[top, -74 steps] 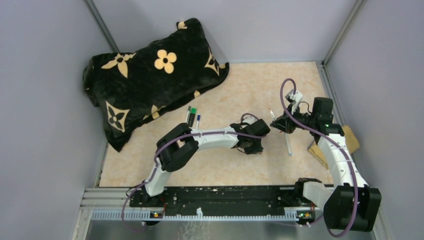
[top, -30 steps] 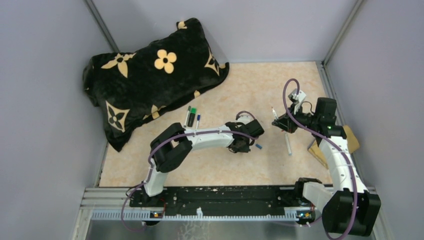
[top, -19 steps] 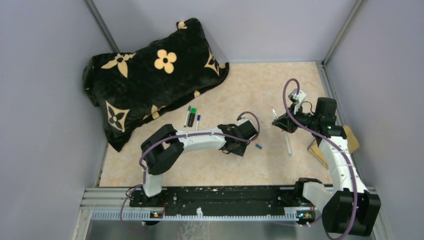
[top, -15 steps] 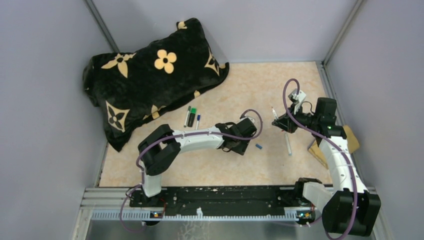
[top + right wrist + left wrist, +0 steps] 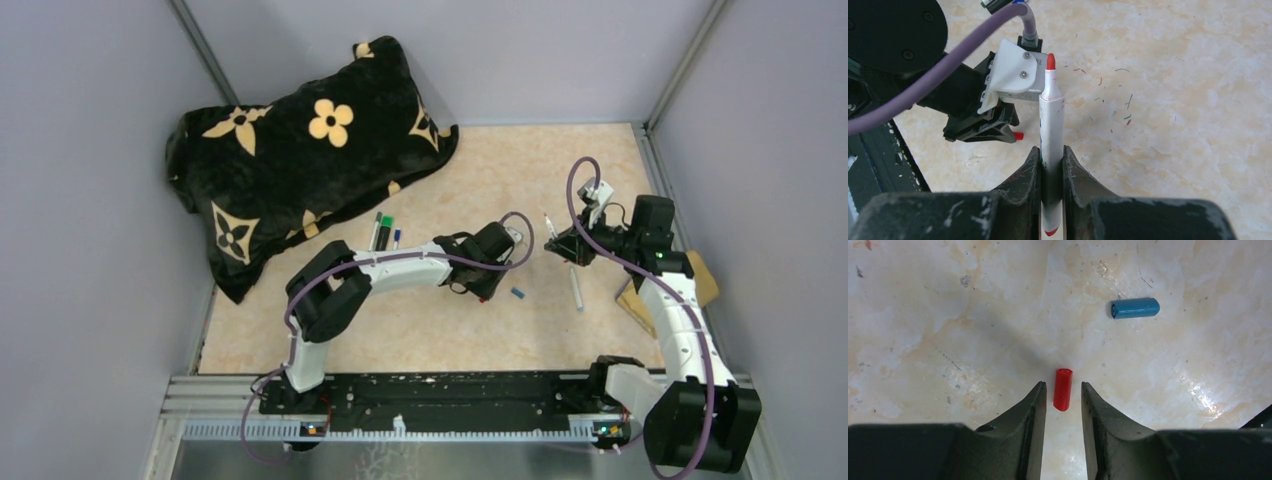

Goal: Insert the pens into the pen caps
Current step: Insert the pen cap onto the pen, then press the pen cap onto the pen.

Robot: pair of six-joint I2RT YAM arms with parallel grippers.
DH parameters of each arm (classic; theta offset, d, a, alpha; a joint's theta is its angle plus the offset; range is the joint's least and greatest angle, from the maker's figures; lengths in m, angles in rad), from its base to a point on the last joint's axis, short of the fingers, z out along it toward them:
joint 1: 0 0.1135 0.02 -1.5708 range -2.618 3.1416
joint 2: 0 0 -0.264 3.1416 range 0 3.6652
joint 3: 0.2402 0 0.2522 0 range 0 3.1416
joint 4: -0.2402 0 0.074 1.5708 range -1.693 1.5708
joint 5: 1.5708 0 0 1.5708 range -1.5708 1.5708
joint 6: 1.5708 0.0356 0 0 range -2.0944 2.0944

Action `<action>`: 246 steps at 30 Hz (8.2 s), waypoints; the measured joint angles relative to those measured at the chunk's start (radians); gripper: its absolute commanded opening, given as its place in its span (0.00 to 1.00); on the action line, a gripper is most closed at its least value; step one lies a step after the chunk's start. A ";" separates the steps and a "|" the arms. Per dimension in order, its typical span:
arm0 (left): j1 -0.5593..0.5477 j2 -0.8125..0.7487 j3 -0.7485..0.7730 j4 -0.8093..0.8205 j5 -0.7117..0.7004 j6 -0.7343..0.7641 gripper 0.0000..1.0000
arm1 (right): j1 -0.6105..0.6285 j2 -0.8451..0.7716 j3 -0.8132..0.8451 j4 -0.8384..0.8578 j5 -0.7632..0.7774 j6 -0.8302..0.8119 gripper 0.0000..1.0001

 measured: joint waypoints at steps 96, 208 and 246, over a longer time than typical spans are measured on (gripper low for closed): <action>0.127 -0.816 -0.800 1.296 -0.037 -0.741 0.00 | 0.361 0.086 0.201 -0.047 -0.336 0.171 0.00; -0.032 -0.776 -0.641 1.060 -0.037 -0.338 0.41 | 0.432 0.117 0.229 -0.045 -0.207 0.076 0.00; 0.151 -0.692 -0.581 1.195 0.296 -0.422 0.65 | 0.426 0.099 0.171 0.023 -0.350 0.099 0.00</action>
